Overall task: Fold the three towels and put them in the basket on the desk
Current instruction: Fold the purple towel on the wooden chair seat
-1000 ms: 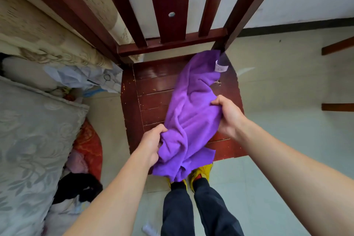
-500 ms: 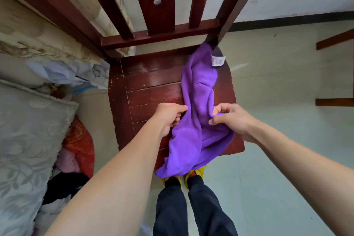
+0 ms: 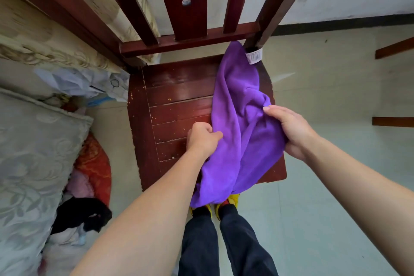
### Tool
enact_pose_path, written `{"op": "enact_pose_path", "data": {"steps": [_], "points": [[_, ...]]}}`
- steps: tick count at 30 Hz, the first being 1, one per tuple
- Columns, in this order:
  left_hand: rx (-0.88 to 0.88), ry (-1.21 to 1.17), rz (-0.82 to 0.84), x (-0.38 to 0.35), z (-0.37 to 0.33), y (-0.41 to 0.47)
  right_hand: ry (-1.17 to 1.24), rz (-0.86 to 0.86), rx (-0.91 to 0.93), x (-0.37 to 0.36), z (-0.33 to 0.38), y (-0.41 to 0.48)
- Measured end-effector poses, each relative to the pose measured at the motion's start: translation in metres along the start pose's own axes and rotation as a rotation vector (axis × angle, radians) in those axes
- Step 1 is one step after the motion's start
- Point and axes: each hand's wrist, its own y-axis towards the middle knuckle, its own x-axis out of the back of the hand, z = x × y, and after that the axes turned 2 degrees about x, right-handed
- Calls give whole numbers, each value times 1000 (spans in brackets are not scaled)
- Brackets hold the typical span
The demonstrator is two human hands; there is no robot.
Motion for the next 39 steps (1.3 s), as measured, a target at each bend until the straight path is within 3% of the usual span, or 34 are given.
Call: {"op": "enact_pose_path", "data": {"steps": [2,5,7,10,13,16,18,20,23,25,28,30,32,35,37,39], "points": [[36,-276,-92,7,1,-1,-6,-63,10,9,3,4],[242,-881,-120,30,21,-2,-75,-208,124,13,7,6],[324,-1047,-140,46,49,-4,-156,-271,261,7,6,6],[382,-830,-156,64,85,-14,-362,-297,354,-6,-2,7],[365,-419,-5,70,100,-20,-345,-244,133,-17,-12,13],[314,-526,-8,79,83,-4,-150,-77,-172,-19,0,17],[276,-725,-21,85,60,15,-59,-38,-204,-19,9,18],[282,-883,138,90,33,26,-85,-116,-47,-20,15,20],[272,-855,387,95,2,26,-252,-118,353,-27,26,14],[187,-893,367,99,-3,27,-382,-121,563,-29,37,13],[63,-913,194,117,6,28,-502,-177,768,-30,51,13],[14,-914,222,130,15,29,-525,-173,839,-34,58,11],[9,-885,313,141,17,30,-519,-185,762,-41,58,16],[95,-774,335,144,9,40,-386,-177,370,-52,55,35],[78,-754,151,138,3,48,-273,-111,123,-54,52,43],[42,-800,-73,137,0,53,-256,-89,39,-55,53,47]]}}
